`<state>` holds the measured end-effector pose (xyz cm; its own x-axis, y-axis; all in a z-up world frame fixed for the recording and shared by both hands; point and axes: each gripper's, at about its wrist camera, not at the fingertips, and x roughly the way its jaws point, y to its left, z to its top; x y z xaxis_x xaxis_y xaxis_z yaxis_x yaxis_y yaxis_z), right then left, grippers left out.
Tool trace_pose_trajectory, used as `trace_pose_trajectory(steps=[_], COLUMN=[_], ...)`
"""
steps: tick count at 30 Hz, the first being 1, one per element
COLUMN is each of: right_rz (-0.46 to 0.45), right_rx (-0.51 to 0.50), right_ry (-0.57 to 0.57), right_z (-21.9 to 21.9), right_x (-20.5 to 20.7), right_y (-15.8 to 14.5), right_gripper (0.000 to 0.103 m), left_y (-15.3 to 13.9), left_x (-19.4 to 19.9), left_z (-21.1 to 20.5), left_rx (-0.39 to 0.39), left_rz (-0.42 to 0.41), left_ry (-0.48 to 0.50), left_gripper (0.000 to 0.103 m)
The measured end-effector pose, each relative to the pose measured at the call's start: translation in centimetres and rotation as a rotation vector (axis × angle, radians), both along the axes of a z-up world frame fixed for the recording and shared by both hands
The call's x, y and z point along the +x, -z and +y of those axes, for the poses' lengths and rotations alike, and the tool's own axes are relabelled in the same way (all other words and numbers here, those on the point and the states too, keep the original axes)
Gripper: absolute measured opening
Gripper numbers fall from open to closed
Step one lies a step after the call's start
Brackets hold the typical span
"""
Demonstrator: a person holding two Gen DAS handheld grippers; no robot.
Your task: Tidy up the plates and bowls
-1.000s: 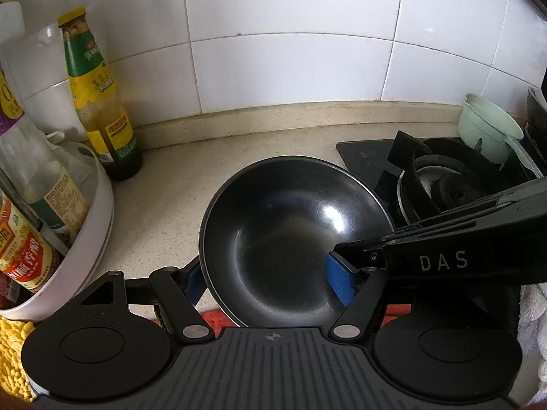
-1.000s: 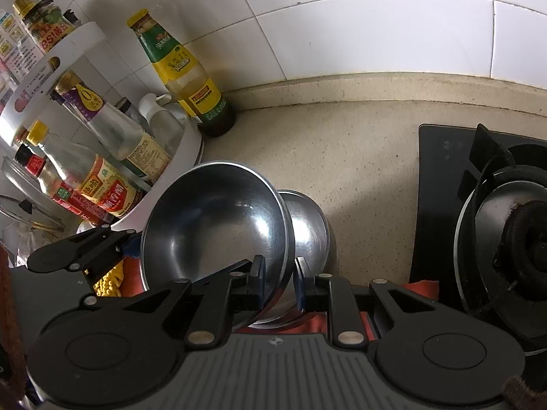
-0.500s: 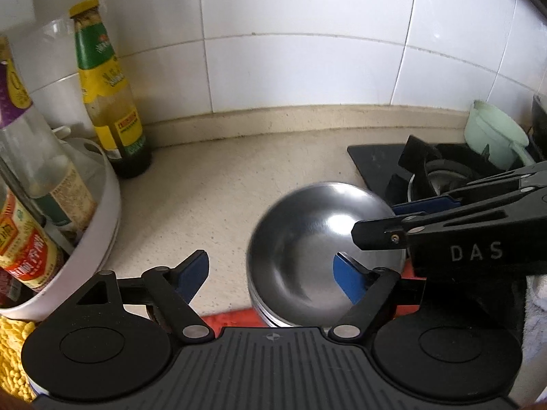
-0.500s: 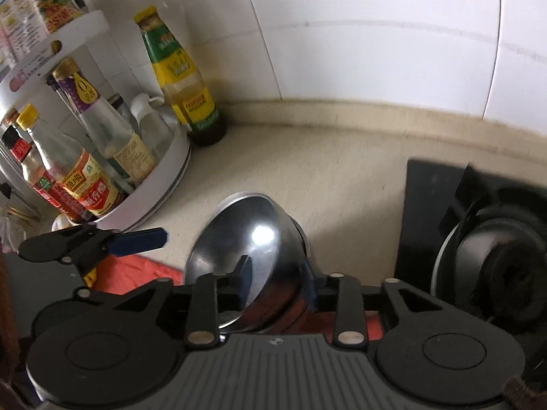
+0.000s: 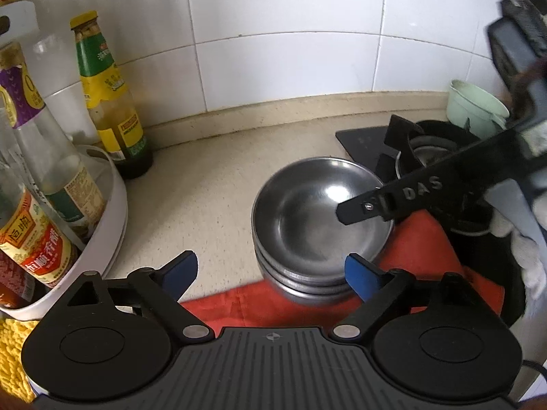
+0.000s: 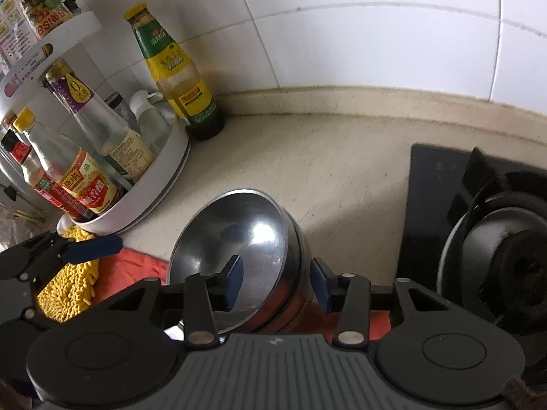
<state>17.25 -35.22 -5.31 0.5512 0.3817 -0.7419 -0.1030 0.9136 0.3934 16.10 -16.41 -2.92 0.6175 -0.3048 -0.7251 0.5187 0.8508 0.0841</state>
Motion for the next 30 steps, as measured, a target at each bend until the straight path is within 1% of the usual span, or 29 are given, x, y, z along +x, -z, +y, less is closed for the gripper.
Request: trace_pose_trajectory(steps=[3,5,7,11,14,17,21,25,27,30], right_rz=[0.007,0.011,0.017,0.042,0.056,0.085,0.126,0.149,0.158,0.162], right_rx=[0.018,0.036,0.051,0.068,0.085,0.122,0.174,0.204,0.25,0.293], right_ry=[0.006,0.013,0.018,0.046,0.077,0.117,0.165,0.207,0.23,0.262], right_z=[0.1,0.0,-0.2,-0.6,-1.0,-1.4,-1.5,-1.6,-1.9,-2.0], right_x=[0.2,0.4,0.4,0.6,0.5,0.5,0.6,0.8,0.8,0.9], right_y=[0.7,0.9,1.0,1.5,2.1,3.0,4.3,5.4,5.9,6.2], right_gripper=[0.046,0.048,0.049,0.057,0.058,0.059,0.059,0.06,0.06,0.06], left_y=[0.3,0.6,1.1,2.2,3.2,4.2,5.3,6.7,7.3,7.9], left_x=[-0.1,-0.1,0.1,0.8,1.5,2.6,3.6,4.7,5.0,5.6], left_z=[0.3,0.6,0.6,0.6,0.5,0.1,-0.8,-1.5,-1.4,-1.8], left_rx=[0.011,0.017,0.026,0.049,0.074,0.093,0.116,0.131,0.132,0.139], left_rz=[-0.003,0.003,0.011,0.038,0.064,0.097,0.125,0.165,0.187,0.188], left_ry=[0.02,0.053,0.103,0.2,0.268,0.328,0.432,0.493,0.525,0.578], left_gripper=[0.099,0.101,0.102,0.102,0.102,0.102,0.102,0.102,0.102,0.102])
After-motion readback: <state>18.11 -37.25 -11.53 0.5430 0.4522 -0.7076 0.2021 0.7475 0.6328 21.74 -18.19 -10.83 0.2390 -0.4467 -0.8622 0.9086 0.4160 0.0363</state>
